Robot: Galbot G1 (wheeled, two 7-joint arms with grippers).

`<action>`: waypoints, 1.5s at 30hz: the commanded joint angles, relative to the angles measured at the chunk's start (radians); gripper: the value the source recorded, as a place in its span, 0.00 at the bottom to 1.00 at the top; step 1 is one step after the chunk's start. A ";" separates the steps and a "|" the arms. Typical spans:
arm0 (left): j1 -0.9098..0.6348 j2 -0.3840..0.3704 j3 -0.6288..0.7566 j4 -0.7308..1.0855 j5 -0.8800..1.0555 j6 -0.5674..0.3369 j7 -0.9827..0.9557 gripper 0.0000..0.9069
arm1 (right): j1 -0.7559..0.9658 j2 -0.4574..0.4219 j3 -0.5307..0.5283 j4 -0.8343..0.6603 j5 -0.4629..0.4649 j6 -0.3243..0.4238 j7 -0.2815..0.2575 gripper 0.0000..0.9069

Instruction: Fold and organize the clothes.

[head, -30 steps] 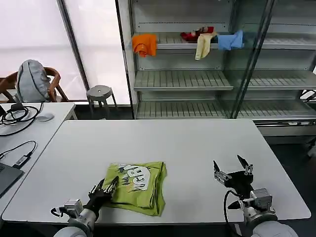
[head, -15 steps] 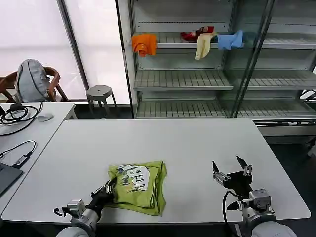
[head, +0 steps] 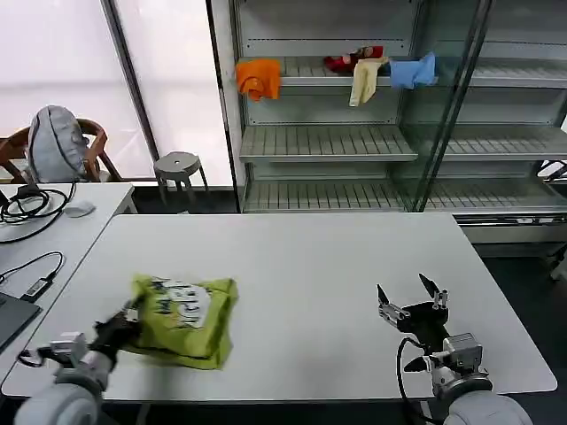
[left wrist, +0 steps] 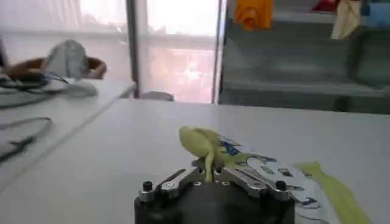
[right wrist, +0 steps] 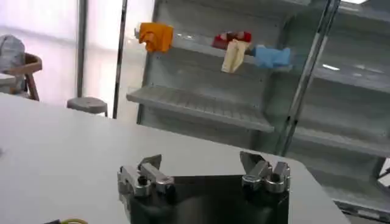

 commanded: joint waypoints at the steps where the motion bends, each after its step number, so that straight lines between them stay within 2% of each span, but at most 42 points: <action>1: 0.083 0.131 -0.446 -0.098 0.148 0.076 0.066 0.01 | 0.039 -0.005 -0.004 -0.012 0.008 0.006 -0.003 1.00; 5: 0.091 0.059 -0.271 -0.207 0.290 0.075 0.081 0.01 | 0.024 -0.006 0.010 -0.013 0.009 0.012 -0.004 1.00; 9: 0.073 -0.026 0.104 -0.303 0.518 0.072 0.097 0.02 | -0.011 -0.011 0.029 -0.008 0.008 0.019 -0.006 1.00; 11: 0.062 -0.085 0.370 -0.271 0.659 0.026 0.087 0.02 | -0.020 -0.009 0.035 -0.006 0.006 0.020 -0.005 1.00; 13: 0.050 -0.122 0.527 -0.212 0.757 -0.012 0.091 0.02 | -0.018 -0.005 0.037 -0.005 0.003 0.019 -0.004 1.00; 14: 0.030 -0.156 0.604 -0.171 0.816 -0.062 0.094 0.02 | -0.019 -0.005 0.038 -0.002 0.003 0.018 -0.004 1.00; 17: -0.025 -0.190 0.708 -0.101 0.837 -0.077 0.095 0.02 | -0.024 -0.001 0.041 0.009 -0.004 0.013 -0.001 1.00; 23: -0.110 -0.198 0.793 -0.007 0.854 -0.107 0.107 0.02 | -0.016 0.003 0.053 0.013 -0.009 0.006 0.000 1.00; 28: -0.202 -0.193 0.768 -0.041 0.746 -0.058 0.105 0.02 | 0.011 -0.003 0.044 0.006 -0.030 0.006 0.035 1.00; 30: -0.237 -0.194 0.770 -0.039 0.679 -0.018 0.088 0.02 | 0.057 -0.012 0.049 -0.011 -0.005 -0.011 0.026 1.00; 34: -0.262 -0.227 0.800 -0.005 0.599 0.021 0.046 0.02 | 0.134 -0.028 0.055 -0.066 0.002 0.012 0.013 1.00; 39: -0.330 -0.263 0.824 0.064 0.586 0.022 0.031 0.02 | 0.171 -0.044 0.053 -0.103 0.017 0.071 -0.007 1.00; 45: -0.374 -0.289 0.847 0.128 0.579 0.022 0.035 0.03 | 0.220 -0.073 0.091 -0.137 0.023 0.073 -0.013 1.00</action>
